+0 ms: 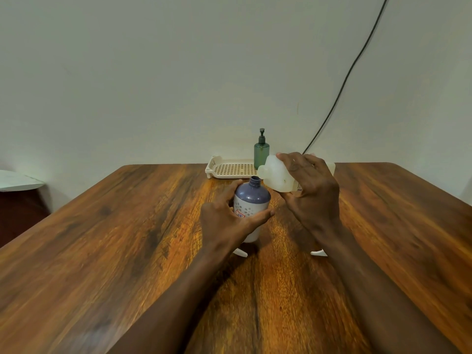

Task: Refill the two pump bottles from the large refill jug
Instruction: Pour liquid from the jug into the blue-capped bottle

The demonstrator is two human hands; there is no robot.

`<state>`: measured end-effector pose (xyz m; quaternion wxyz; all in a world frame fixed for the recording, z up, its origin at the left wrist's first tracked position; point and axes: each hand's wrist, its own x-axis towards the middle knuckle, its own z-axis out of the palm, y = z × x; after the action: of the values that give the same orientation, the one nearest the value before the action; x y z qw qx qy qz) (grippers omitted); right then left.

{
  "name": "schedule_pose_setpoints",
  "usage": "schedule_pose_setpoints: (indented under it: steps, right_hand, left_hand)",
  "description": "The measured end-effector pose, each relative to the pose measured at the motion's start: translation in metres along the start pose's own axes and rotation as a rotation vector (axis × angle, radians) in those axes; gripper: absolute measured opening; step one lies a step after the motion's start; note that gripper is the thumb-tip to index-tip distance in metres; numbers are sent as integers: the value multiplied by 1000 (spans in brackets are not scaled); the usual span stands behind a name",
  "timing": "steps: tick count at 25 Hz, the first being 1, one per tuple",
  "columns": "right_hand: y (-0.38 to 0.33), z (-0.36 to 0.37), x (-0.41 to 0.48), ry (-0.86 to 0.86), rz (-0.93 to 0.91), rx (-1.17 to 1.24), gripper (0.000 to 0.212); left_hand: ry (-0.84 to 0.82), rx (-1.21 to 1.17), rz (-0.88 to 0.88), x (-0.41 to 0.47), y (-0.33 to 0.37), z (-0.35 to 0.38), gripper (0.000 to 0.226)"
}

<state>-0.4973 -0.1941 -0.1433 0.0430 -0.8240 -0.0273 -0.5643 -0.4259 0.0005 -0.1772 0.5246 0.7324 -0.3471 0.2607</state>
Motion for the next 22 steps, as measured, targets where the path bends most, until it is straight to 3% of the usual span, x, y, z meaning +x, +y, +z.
schedule_pose_setpoints:
  steps: [22]
  right_hand:
    - [0, 1, 3, 2, -31, -22, 79]
  left_hand:
    - [-33, 44, -6, -2, -4, 4, 94]
